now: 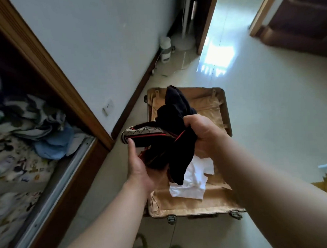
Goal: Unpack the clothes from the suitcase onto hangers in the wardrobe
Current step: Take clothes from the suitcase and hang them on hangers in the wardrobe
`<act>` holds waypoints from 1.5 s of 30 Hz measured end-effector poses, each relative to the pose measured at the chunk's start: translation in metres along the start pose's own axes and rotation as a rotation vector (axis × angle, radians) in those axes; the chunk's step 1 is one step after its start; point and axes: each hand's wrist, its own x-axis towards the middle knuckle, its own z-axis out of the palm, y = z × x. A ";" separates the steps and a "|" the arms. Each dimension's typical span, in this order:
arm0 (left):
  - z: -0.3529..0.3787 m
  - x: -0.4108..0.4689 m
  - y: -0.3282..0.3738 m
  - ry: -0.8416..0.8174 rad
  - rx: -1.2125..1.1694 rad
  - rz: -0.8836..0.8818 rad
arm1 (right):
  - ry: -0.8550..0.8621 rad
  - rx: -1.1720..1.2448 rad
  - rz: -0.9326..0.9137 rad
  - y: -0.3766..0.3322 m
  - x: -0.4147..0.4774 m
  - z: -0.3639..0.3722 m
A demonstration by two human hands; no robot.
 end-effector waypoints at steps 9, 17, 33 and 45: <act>0.069 -0.078 0.090 0.099 0.135 0.268 | -0.131 -0.481 -0.026 -0.103 -0.094 0.035; 0.136 -0.169 0.158 -0.076 0.122 0.562 | -0.068 -0.935 -0.114 -0.158 -0.120 0.062; 0.241 -0.384 0.220 -0.471 0.581 1.010 | -0.274 -0.613 -0.569 -0.301 -0.232 0.153; 0.260 -0.475 0.250 -0.215 0.996 1.261 | -0.737 -0.227 -0.582 -0.355 -0.306 0.209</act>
